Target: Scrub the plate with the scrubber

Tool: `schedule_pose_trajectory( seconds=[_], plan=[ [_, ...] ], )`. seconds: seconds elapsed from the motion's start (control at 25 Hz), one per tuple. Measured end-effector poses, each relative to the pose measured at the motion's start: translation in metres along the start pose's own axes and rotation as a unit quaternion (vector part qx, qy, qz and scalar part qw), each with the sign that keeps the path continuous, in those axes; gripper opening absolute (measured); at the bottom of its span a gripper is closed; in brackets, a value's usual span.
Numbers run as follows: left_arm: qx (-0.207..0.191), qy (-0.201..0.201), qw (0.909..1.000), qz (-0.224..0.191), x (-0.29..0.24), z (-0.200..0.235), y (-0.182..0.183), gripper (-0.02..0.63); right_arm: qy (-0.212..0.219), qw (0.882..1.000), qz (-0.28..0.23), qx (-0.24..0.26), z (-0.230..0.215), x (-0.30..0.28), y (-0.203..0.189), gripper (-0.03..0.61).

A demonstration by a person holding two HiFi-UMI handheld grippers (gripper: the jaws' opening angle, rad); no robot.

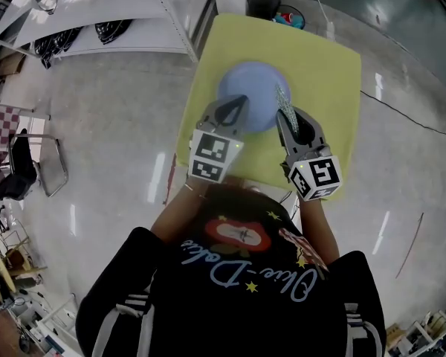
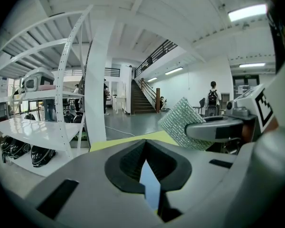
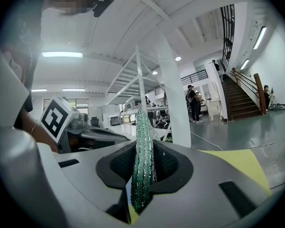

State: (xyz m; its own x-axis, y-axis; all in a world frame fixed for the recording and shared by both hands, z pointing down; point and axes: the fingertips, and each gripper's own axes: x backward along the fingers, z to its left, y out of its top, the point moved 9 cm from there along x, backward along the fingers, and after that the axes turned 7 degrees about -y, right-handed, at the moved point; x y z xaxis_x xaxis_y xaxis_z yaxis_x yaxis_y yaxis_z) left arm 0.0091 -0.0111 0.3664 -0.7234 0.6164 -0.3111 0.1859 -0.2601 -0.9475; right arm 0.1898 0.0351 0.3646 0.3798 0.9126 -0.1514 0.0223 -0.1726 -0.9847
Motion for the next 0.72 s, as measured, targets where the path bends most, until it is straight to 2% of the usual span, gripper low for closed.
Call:
schedule_pose_trajectory(
  seconds=[0.72],
  plan=[
    [-0.003,0.007,0.9999,-0.012,0.008,0.011,0.009,0.003,0.007,1.000,-0.017,0.000,0.009,-0.012,0.011,0.060]
  ],
)
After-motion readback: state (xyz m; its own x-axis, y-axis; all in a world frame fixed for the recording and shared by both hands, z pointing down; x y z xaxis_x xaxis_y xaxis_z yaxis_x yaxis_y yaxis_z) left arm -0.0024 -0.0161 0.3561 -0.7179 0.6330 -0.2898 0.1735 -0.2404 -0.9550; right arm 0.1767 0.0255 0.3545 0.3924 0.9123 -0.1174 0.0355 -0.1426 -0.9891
